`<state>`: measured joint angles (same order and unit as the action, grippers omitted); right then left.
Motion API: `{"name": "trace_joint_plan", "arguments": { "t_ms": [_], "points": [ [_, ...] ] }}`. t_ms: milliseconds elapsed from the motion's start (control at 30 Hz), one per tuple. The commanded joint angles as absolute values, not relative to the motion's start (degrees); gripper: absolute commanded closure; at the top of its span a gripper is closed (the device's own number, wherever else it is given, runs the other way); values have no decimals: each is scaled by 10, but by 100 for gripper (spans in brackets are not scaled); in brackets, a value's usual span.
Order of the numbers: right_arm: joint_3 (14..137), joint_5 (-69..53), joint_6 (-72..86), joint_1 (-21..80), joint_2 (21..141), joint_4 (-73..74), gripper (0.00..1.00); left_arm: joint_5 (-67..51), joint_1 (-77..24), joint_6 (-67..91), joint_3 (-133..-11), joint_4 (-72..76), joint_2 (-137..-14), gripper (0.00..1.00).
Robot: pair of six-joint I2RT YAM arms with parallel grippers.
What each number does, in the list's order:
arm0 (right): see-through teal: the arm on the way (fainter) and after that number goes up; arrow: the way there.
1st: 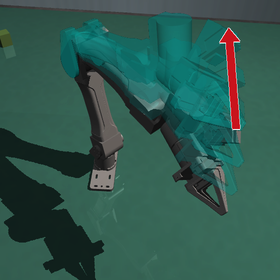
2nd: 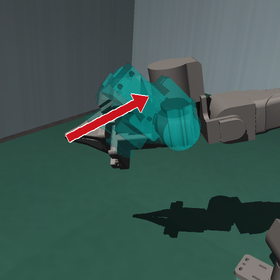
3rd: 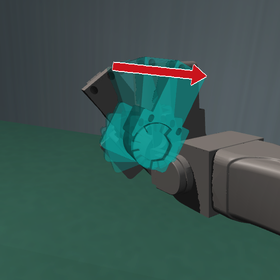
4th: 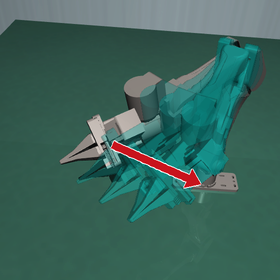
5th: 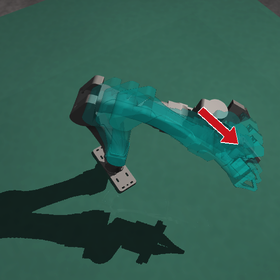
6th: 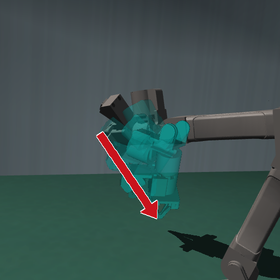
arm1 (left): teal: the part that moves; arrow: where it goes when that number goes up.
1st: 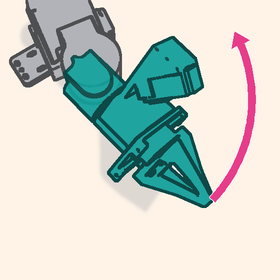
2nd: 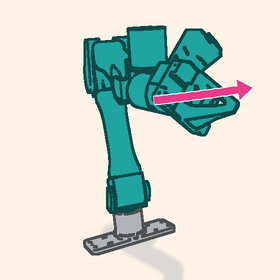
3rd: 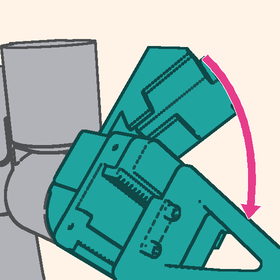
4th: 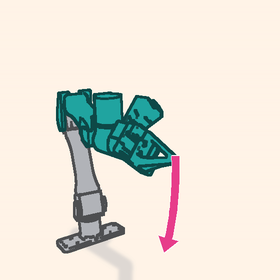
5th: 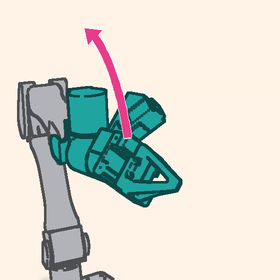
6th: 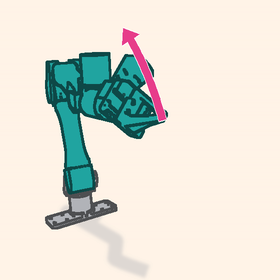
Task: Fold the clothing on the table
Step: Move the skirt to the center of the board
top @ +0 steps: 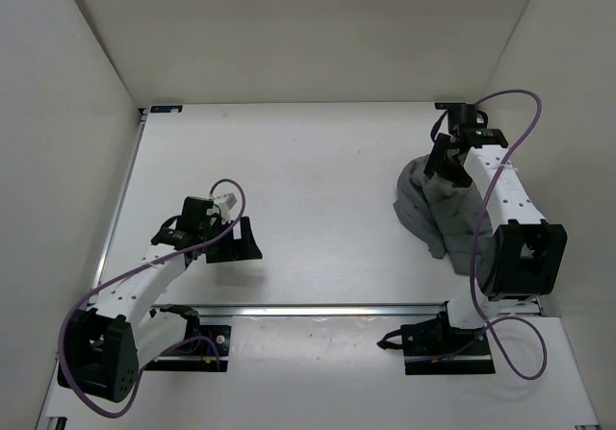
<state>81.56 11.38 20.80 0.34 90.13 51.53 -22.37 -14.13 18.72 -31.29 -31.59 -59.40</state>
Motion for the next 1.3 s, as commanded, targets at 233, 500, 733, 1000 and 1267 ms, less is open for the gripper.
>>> {"name": "trace_joint_plan", "arguments": {
  "t_ms": [233,500,733,1000,1267],
  "points": [
    [704,48,175,-59,899,440,29,-257,-140,199,-292,-276,-548,5],
    [728,-32,176,-31,1027,440,39,-282,-138,189,-290,-274,-549,100],
    [859,-184,188,86,972,402,100,-354,-111,221,-338,-246,-576,54],
    [916,-209,226,199,881,379,100,-418,-65,316,-467,-205,-659,64],
    [718,-175,254,142,841,417,84,-359,-65,259,-477,-258,-646,56]
  ]
}}
